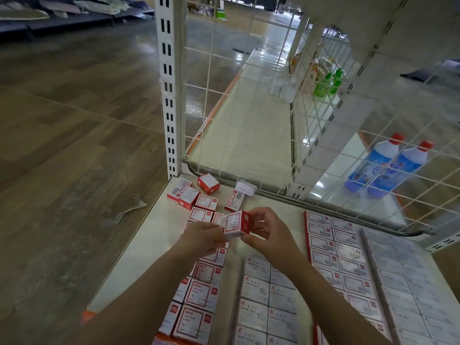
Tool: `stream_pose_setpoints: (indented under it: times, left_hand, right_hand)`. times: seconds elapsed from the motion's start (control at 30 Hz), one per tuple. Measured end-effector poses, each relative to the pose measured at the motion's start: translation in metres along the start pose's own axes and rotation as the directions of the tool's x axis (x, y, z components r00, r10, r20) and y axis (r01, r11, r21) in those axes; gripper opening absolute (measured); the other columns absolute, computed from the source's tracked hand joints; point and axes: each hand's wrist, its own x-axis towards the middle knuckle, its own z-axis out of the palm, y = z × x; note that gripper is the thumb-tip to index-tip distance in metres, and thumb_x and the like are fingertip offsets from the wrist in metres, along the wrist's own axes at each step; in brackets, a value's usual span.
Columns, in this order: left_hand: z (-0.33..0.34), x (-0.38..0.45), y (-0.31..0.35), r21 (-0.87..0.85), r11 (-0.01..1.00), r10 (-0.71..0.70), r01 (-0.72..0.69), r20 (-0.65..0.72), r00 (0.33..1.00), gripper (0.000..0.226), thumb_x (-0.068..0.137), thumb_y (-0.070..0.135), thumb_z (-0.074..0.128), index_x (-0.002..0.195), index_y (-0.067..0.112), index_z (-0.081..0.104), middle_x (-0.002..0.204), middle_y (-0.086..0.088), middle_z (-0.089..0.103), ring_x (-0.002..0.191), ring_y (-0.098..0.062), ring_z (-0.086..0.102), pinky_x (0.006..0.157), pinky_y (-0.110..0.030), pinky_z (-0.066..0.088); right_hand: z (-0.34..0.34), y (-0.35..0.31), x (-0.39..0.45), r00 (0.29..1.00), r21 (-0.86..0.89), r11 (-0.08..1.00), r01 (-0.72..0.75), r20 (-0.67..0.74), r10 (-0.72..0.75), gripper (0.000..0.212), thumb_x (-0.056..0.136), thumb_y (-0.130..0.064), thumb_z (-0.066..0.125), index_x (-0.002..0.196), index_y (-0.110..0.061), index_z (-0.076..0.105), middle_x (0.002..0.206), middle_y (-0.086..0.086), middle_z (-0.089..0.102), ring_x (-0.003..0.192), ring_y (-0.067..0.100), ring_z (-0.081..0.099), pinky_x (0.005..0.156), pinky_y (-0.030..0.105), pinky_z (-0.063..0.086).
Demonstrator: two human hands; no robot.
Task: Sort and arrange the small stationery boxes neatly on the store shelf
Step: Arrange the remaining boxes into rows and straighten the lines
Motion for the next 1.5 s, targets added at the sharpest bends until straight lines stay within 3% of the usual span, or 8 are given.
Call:
stream_pose_setpoints:
  times: [0.17,0.33,0.57,0.7,0.83,1.07,1.37,1.5]
  left_hand:
    - [0.002,-0.005,0.001,-0.037,0.999,0.029,-0.029,-0.004,1.0,0.02,0.093,0.016,0.053,0.1,0.003,0.067,0.073,-0.006,0.059,0.066,-0.013,0.051,0.074,-0.024,0.046]
    - [0.007,-0.008,0.004,0.138,0.986,0.109,-0.098,-0.077,0.991,0.012,0.092,0.02,0.055,0.091,0.018,0.067,0.089,-0.001,0.068,0.093,-0.018,0.06,0.089,-0.031,0.049]
    - [0.009,-0.012,0.001,0.383,0.905,0.172,-0.185,0.066,0.983,0.022,0.093,0.022,0.053,0.106,0.014,0.069,0.09,0.005,0.069,0.086,-0.009,0.061,0.066,-0.018,0.043]
    - [0.013,-0.011,0.003,0.374,0.912,0.161,-0.167,0.047,0.986,0.036,0.093,0.023,0.054,0.127,0.013,0.056,0.116,-0.001,0.063,0.105,-0.017,0.058,0.082,-0.025,0.044]
    - [0.017,-0.009,0.003,0.344,0.93,0.121,-0.126,0.036,0.992,0.049,0.095,0.025,0.05,0.14,0.012,0.038,0.136,-0.006,0.05,0.125,-0.024,0.047,0.098,-0.035,0.04]
    - [0.019,-0.007,-0.002,0.143,0.988,0.045,-0.05,0.033,0.998,0.029,0.094,0.018,0.051,0.122,0.013,0.059,0.107,0.0,0.064,0.101,-0.018,0.059,0.085,-0.026,0.051]
    - [0.013,-0.005,0.0,0.112,0.992,0.068,-0.056,-0.113,0.991,0.012,0.092,0.015,0.055,0.101,0.021,0.062,0.099,0.0,0.066,0.1,-0.022,0.062,0.094,-0.037,0.05]
    - [0.015,-0.005,0.0,0.164,0.983,0.097,-0.078,-0.111,0.989,0.011,0.092,0.018,0.055,0.097,0.028,0.055,0.103,0.003,0.063,0.102,-0.023,0.06,0.096,-0.04,0.048]
  right_hand:
    - [-0.002,0.01,-0.003,0.998,0.013,0.999,-0.042,0.042,0.041,0.038,0.076,-0.013,0.072,0.099,-0.032,0.049,0.103,-0.009,0.063,0.098,0.005,0.061,0.091,0.024,0.051]
    - [-0.006,0.018,-0.005,0.985,-0.041,0.995,-0.09,0.145,0.095,0.032,0.082,-0.015,0.066,0.107,-0.028,0.053,0.107,-0.011,0.06,0.104,0.005,0.058,0.093,0.021,0.048]
    - [-0.007,0.01,-0.003,0.977,-0.011,0.993,-0.118,0.18,0.118,0.026,0.086,-0.009,0.06,0.109,-0.021,0.057,0.101,-0.004,0.064,0.094,0.009,0.063,0.075,0.018,0.054]
    - [-0.006,0.008,-0.004,0.972,0.0,0.986,-0.164,0.172,0.162,0.033,0.085,-0.005,0.061,0.113,-0.022,0.056,0.093,0.0,0.063,0.085,0.011,0.063,0.071,0.018,0.053]
    - [-0.002,0.008,-0.002,0.971,0.124,0.964,-0.236,-0.023,0.24,0.029,0.089,-0.006,0.056,0.115,-0.018,0.054,0.097,0.005,0.06,0.089,0.013,0.062,0.069,0.017,0.054]
    - [0.01,0.006,0.001,0.93,0.444,0.835,-0.326,-0.009,0.368,0.032,0.092,-0.005,0.05,0.115,-0.028,0.049,0.106,0.014,0.062,0.098,0.021,0.063,0.08,0.027,0.055]
    - [0.007,0.008,-0.004,0.97,0.263,0.935,-0.24,0.03,0.24,0.037,0.084,-0.004,0.062,0.113,-0.025,0.051,0.104,0.001,0.065,0.092,0.008,0.063,0.062,0.01,0.05]
    - [0.005,0.01,-0.005,0.988,0.165,0.974,-0.155,0.007,0.156,0.037,0.083,-0.001,0.063,0.103,-0.028,0.049,0.099,-0.008,0.062,0.089,0.001,0.062,0.068,0.009,0.049]
